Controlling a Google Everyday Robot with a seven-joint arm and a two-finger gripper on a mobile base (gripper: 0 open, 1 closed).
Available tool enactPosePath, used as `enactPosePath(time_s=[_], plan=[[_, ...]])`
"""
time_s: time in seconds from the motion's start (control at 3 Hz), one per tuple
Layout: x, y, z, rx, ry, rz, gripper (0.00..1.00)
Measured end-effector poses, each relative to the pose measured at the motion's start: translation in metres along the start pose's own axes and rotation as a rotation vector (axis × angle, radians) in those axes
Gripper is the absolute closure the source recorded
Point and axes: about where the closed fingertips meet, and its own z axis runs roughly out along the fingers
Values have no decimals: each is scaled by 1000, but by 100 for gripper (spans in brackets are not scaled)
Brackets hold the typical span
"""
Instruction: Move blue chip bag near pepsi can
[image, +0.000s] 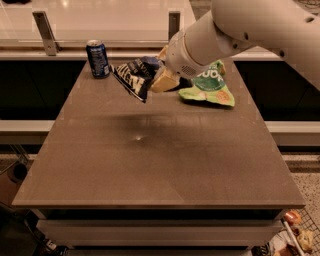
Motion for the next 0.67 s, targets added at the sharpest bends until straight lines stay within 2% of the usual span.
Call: enactPosePath(time_s=[0.33, 0.67], plan=[[-12, -41, 24, 59, -34, -54, 100], [-12, -41, 24, 59, -34, -54, 100]])
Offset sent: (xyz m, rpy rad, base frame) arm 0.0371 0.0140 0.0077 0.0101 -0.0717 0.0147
